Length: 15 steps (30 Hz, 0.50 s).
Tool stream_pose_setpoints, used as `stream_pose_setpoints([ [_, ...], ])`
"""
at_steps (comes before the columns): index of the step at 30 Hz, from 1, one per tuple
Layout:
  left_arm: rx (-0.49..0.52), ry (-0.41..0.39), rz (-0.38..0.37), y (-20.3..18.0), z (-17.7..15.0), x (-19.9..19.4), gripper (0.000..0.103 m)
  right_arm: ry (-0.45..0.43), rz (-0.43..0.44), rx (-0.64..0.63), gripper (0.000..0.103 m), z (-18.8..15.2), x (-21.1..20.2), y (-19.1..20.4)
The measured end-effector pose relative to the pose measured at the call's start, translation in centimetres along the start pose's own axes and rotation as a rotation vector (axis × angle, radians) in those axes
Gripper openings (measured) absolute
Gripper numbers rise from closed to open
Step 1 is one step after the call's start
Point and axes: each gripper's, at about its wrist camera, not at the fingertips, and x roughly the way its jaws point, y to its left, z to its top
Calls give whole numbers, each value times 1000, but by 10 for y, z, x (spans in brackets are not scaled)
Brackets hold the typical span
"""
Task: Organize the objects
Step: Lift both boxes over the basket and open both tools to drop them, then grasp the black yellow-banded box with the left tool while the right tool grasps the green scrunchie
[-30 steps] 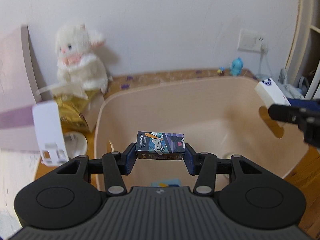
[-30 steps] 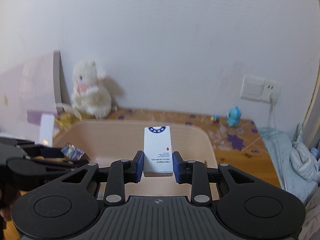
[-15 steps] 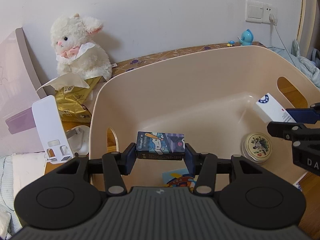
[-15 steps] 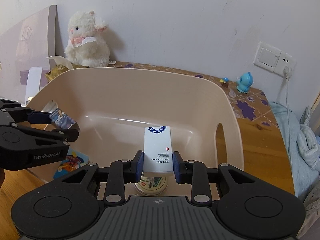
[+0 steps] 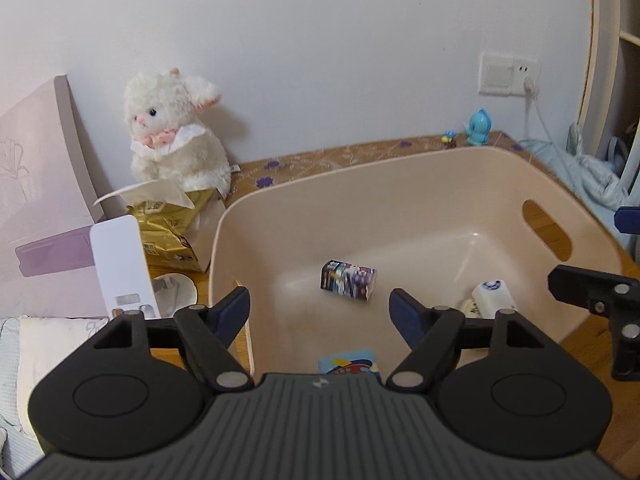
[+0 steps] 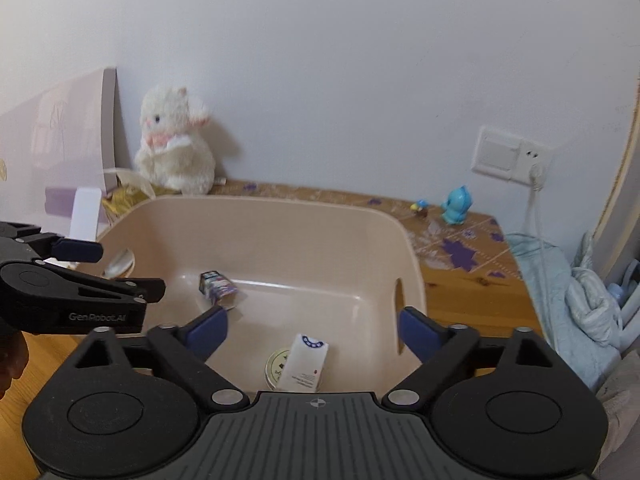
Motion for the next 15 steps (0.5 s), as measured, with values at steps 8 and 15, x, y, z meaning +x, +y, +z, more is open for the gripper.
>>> stream_pose_setpoints([
  [8,5,-33,-2,8,-12,-37,80,-27,-8,35,103,-16,-37,-12],
  [15,22,-44,3,17,-31,-64,81,-21,-19,60,103,-37,-58,-18],
])
